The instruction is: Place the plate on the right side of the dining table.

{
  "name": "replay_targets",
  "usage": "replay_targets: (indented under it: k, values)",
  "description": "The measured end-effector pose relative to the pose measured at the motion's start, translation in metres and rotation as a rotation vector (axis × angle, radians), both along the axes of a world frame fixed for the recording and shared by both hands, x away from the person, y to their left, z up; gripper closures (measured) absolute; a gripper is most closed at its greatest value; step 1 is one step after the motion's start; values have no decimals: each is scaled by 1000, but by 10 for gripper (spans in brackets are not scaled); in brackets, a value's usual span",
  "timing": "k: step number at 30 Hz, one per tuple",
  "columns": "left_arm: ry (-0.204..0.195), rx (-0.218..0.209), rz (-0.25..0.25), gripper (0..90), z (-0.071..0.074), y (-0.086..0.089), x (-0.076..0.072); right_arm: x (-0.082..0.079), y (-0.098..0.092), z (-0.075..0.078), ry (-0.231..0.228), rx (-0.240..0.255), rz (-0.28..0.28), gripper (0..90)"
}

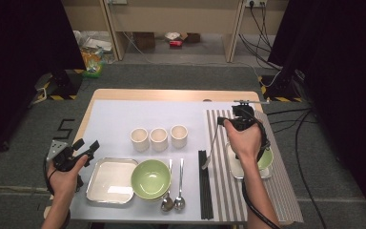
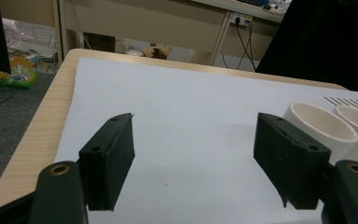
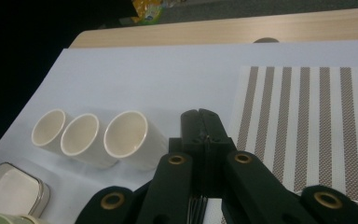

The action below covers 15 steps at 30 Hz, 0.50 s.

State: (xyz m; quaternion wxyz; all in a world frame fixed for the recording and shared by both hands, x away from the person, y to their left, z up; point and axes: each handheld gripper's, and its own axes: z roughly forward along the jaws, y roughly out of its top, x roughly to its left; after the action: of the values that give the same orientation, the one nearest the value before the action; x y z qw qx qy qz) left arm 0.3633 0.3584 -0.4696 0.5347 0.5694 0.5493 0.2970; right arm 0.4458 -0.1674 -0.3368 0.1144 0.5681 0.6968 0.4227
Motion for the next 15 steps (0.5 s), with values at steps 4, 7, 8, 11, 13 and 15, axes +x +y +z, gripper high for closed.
replay_targets:
  k: [4,7,8,11,13,15]
  values:
    - [-1,-6,-1,281,0,0,1,0,-6,3,-16,0,-12,900]
    - [2,-10,-5,280,-1,0,1,0,-11,5,-24,1,-18,900]
    - [2,-11,-5,281,-1,0,1,0,-13,6,-30,0,-22,900]
    - [1,-13,-4,280,-1,1,1,1,-19,10,-41,11,-40,900]
    - [-1,-15,-2,280,-1,1,1,1,-23,12,-50,15,-48,900]
    - [0,-15,-4,280,-1,1,1,2,-26,13,-52,15,-55,900]
